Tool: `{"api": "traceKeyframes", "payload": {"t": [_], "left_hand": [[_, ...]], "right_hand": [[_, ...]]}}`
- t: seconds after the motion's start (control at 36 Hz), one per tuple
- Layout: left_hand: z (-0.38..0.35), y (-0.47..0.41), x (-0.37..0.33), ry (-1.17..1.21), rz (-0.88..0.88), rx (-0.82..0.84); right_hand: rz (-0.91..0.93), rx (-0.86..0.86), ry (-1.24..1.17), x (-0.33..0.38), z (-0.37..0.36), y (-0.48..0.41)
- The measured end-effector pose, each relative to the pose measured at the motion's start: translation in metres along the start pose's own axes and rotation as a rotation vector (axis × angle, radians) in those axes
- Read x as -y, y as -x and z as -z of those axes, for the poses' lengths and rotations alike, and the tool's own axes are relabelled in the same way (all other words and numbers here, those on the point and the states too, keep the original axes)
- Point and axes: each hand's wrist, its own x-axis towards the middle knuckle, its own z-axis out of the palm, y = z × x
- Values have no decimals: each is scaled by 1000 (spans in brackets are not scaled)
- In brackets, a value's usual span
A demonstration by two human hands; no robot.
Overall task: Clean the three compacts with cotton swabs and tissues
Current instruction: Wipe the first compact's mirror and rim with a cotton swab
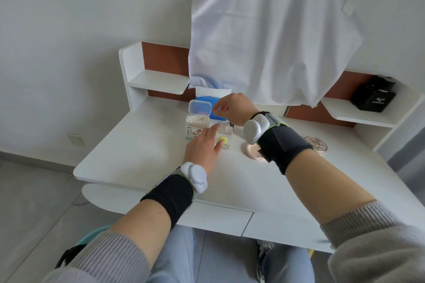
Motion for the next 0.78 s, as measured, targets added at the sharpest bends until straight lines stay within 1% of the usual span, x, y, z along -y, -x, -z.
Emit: {"api": "traceKeyframes", "payload": {"t": [0.19, 0.31, 0.61, 0.78], "left_hand": [[0, -1, 0, -47, 7, 16], [1, -1, 1, -61, -1, 15], [2, 0, -1, -58, -14, 1], [2, 0, -2, -74, -16, 10]], "right_hand": [[57, 47, 62, 19, -6, -8], [12, 81, 108, 22, -14, -15], [-40, 15, 172, 28, -22, -18], [-28, 9, 164, 27, -20, -16]]}}
